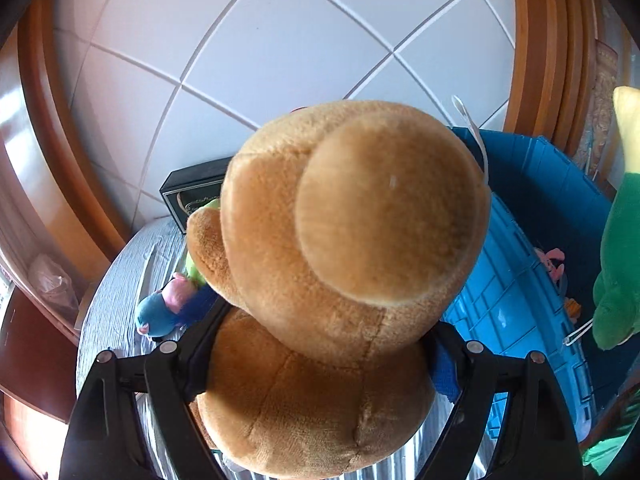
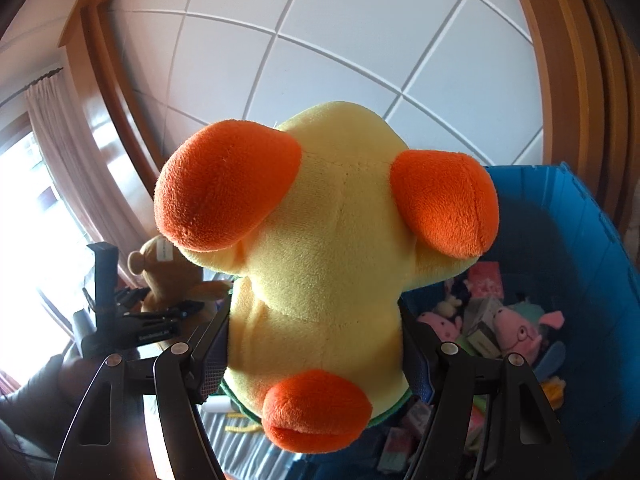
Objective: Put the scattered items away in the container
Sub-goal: 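Lift and carry the teddy bear and duck plush over the blue crate, then open both tools to drop the bear and duck into the crate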
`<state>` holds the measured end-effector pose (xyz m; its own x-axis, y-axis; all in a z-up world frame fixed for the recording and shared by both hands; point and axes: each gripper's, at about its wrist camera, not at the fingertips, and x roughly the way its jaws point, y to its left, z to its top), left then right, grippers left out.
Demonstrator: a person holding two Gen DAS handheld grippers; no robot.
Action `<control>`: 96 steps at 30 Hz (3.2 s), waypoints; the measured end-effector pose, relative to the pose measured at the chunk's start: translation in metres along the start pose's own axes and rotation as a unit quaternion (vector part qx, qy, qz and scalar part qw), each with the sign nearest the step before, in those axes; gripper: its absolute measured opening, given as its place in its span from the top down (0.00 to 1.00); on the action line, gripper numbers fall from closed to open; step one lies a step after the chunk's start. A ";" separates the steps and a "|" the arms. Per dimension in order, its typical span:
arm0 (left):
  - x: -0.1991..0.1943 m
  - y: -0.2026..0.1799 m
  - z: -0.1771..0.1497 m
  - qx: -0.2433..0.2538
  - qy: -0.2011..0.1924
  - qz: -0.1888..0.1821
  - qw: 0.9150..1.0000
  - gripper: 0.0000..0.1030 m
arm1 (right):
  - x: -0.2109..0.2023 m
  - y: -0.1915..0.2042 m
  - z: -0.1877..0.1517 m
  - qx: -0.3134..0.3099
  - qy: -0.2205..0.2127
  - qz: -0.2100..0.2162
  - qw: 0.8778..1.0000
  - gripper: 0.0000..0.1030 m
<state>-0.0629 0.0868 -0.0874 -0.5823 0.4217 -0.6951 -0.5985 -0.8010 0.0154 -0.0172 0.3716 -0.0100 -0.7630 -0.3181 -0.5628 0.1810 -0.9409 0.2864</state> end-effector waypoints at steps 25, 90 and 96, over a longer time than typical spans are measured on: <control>-0.009 -0.155 0.082 0.105 -0.057 -0.098 0.988 0.17 | -0.055 -0.141 -0.024 0.088 -0.018 -0.115 0.989 0.30; 0.084 -0.221 0.172 0.089 -0.053 -0.160 0.982 0.00 | -0.018 -0.224 -0.012 0.096 0.010 -0.131 0.987 0.00; 0.079 -0.198 0.151 0.087 -0.040 -0.147 0.985 0.00 | -0.021 -0.207 -0.010 0.076 0.005 -0.109 0.991 0.00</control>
<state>-0.0739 0.3430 -0.0371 -0.4073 0.6618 -0.6294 -0.8283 -0.5579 -0.0506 -0.0330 0.5719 -0.0651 -0.7676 -0.1100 -0.6315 -0.0843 -0.9593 0.2696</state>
